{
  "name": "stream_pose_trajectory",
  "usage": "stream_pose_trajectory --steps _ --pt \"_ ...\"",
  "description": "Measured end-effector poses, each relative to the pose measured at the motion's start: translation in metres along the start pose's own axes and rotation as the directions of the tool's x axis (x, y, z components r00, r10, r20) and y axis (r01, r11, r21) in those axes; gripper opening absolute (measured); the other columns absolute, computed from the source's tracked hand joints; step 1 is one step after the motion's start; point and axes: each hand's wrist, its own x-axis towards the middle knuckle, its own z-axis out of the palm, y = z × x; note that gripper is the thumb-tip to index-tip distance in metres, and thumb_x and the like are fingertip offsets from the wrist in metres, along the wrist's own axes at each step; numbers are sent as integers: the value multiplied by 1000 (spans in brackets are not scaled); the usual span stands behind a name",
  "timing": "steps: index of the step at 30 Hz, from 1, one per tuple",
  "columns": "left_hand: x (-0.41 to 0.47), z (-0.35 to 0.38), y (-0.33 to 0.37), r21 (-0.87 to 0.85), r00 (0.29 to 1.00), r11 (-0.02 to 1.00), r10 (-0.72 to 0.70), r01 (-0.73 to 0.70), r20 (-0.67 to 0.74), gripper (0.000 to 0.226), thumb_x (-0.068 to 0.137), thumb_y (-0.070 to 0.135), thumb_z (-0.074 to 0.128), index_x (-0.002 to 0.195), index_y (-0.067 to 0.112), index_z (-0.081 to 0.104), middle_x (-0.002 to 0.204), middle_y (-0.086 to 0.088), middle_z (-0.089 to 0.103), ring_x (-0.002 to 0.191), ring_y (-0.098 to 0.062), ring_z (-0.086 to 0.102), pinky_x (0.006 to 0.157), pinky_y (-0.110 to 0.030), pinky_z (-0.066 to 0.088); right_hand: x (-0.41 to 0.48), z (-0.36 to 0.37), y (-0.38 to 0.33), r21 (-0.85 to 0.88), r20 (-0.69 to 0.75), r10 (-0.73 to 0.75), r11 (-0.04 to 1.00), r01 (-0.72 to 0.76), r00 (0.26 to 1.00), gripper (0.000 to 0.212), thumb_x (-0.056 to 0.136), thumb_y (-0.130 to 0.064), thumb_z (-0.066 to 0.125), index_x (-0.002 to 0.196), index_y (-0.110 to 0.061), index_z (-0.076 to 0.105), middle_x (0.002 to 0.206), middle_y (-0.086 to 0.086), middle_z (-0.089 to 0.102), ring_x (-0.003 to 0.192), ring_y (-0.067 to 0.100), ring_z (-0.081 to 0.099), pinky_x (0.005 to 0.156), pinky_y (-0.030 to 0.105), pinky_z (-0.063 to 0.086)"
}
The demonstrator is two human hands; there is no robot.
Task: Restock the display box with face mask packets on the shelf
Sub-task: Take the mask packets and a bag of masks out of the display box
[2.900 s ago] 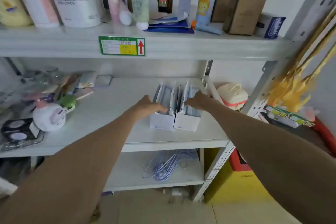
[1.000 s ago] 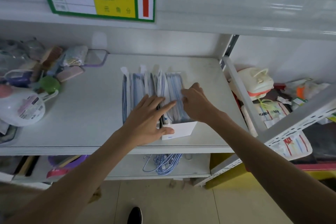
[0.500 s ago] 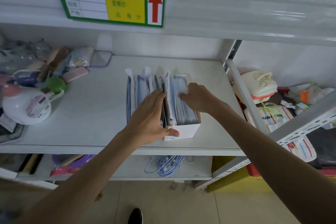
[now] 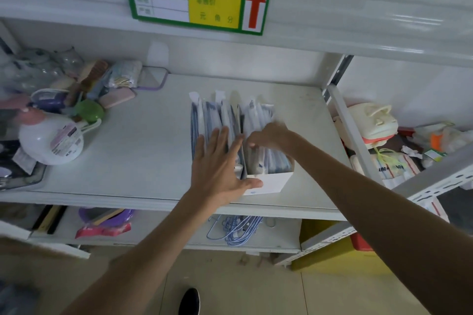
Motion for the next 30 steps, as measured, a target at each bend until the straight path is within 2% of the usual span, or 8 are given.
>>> stream_pose_trajectory --steps 3,8,11,20,22,24,27,30 --pt "0 2 -1 -7 1000 1000 -5 5 -3 113 65 86 51 154 23 20 164 -9 7 151 -26 4 120 -50 0 2 14 -8 38 0 34 999 -34 999 120 57 -66 57 149 0 19 148 20 36 132 36 42 105 42 43" --pt "0 4 -4 -18 1000 1000 -8 7 -23 114 64 85 52 154 23 21 164 -8 8 151 -25 7 120 -49 1 6 16 -4 304 -120 107 950 -66 987 108 64 -33 81 147 1 19 137 16 46 123 32 51 96 37 49" --pt "0 3 -4 -25 999 1000 0 -2 -49 113 62 85 55 152 24 26 163 -7 13 150 -25 11 120 -49 4 -5 -7 2 419 -87 91 907 -46 992 73 57 -26 81 120 -2 50 94 10 61 79 24 62 59 28 49" --pt "2 -25 -19 -196 998 981 11 3 66 159 41 69 83 153 10 -12 163 -9 -11 150 -24 -12 116 -48 -18 -50 -100 8 733 -220 -168 621 277 961 18 77 -14 73 91 -4 68 78 11 74 55 16 69 46 20 53" --pt "-1 -50 -42 -572 988 814 -150 98 -44 153 32 51 94 153 15 7 158 -7 15 145 -20 16 121 -39 7 -53 -91 -13 852 -206 -320 405 331 925 10 84 -6 65 93 -4 68 82 10 75 66 18 71 56 25 57" --pt "-4 -71 -77 -926 913 376 -381 6 -148 96 45 35 87 130 21 43 126 6 53 111 -5 49 98 -18 38 -47 -72 -45 912 -182 -447 255 320 876 11 86 -2 60 95 -2 65 89 15 71 72 22 69 64 29 58" --pt "-5 -88 -130 -960 858 -273 -479 58 187 49 75 56 70 107 19 62 106 6 70 106 -14 61 88 -23 46 -35 -18 -104 916 20 -492 357 181 870 12 74 -14 72 82 -8 66 65 8 63 54 21 60 58 21 48" --pt "-15 -85 -152 -935 831 -270 -447 229 332 45 94 58 48 115 23 66 121 -3 68 106 -20 66 86 -37 52 -18 48 -151 880 229 -435 476 6 871 58 49 -18 82 103 -1 68 94 15 71 83 29 70 85 37 54"
